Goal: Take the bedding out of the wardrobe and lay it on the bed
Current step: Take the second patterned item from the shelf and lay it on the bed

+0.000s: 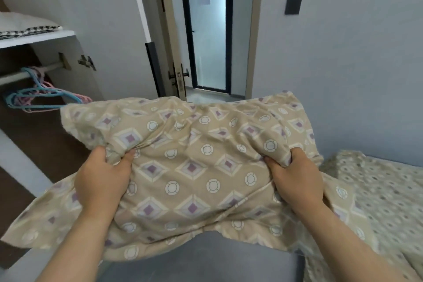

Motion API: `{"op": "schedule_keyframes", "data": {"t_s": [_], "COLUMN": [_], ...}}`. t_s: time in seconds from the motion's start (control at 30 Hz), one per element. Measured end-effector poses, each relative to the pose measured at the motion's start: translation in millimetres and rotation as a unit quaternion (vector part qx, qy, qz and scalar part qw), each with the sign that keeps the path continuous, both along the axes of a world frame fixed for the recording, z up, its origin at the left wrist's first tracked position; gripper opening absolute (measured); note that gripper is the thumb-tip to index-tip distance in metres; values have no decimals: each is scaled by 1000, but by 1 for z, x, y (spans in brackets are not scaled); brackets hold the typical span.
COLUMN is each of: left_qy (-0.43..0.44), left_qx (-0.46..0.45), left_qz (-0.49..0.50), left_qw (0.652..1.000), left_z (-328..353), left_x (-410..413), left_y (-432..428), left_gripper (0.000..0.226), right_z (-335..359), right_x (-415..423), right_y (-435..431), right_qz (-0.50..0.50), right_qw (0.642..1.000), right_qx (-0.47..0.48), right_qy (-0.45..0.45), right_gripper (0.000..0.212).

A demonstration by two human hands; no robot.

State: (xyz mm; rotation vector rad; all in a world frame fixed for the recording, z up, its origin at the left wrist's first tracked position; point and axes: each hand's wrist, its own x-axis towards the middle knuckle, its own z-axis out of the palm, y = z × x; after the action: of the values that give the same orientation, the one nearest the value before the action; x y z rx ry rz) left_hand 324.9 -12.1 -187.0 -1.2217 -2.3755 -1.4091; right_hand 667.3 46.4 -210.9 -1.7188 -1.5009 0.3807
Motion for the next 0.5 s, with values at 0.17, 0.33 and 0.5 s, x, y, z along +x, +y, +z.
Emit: {"op": "schedule_keyframes", "data": {"t_s": [0.17,0.33,0.5], "left_qy": [0,8,34], "left_qx": [-31,-60,-87], "left_qz": [-127,-249,-391], "left_qw": [991,967,915], "left_z": [-11,-20,-39], "left_x": [78,157,254], "left_y": [52,99,137], "left_gripper": [40,41,41], "right_z": [-20,-34,-52], "right_x": [83,148,199], "right_y": [-27,-67,-125], "right_qz": [-120,-234,-369], "right_qw": [992,969,921], "right_qx": [-29,-78,-116], "right_qy": [4,17,40], "right_gripper": [42,40,39]}}
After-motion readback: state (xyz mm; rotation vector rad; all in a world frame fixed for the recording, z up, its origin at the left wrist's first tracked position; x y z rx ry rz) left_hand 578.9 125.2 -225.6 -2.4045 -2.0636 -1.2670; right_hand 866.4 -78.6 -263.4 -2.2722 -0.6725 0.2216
